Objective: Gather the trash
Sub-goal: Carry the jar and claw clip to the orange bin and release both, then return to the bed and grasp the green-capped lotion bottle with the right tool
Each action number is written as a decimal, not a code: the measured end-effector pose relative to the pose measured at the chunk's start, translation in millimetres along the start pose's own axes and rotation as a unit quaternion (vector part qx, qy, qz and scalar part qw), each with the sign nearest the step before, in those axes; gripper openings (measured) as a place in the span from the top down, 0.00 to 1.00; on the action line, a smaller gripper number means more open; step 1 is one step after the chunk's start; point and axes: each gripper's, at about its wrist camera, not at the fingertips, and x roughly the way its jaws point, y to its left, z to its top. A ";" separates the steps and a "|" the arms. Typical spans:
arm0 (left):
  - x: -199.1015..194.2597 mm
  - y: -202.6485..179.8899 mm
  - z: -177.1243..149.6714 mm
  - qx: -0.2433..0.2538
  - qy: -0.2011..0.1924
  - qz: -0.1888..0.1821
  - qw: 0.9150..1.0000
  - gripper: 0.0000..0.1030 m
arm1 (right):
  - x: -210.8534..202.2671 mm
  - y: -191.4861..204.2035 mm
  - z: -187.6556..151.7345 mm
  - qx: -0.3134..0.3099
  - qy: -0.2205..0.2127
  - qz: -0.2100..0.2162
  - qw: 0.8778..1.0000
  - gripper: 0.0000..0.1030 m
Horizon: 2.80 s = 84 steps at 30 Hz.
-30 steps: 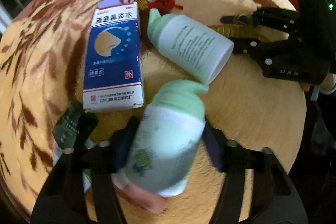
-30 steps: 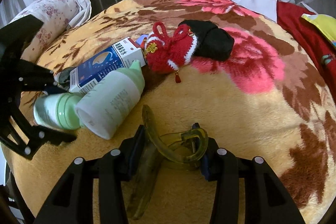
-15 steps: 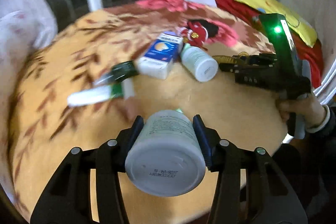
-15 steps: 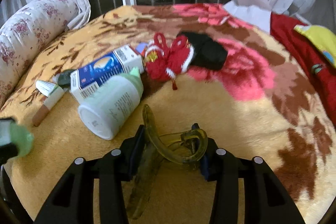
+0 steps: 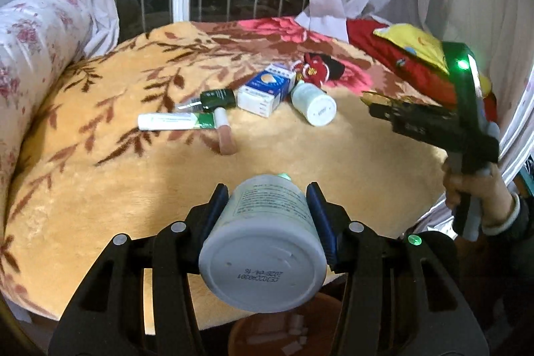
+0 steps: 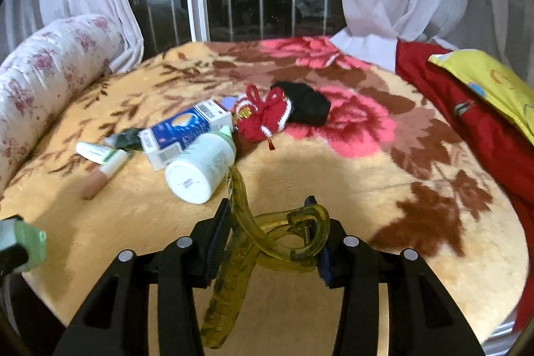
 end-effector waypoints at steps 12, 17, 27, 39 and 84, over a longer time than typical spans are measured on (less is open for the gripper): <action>-67.9 -29.6 -53.1 0.034 -0.014 0.000 0.999 0.53 | -102.8 39.9 -68.4 -0.023 -0.030 0.079 0.996 0.57; -64.4 -37.6 -97.4 0.047 0.031 0.008 0.998 0.53 | -115.8 57.9 -111.0 -0.023 0.005 0.106 0.994 0.57; -20.0 -28.5 -157.9 0.020 0.127 -0.006 0.992 0.53 | -85.4 87.3 -187.2 -0.017 0.113 0.116 0.987 0.57; 10.5 -22.1 -183.4 0.001 0.192 -0.013 0.981 0.53 | -43.7 106.0 -212.5 -0.028 0.204 0.116 0.972 0.56; -29.5 18.5 -97.8 -0.047 0.055 -0.010 0.997 0.22 | 117.0 44.7 57.2 0.081 0.135 0.027 0.987 0.36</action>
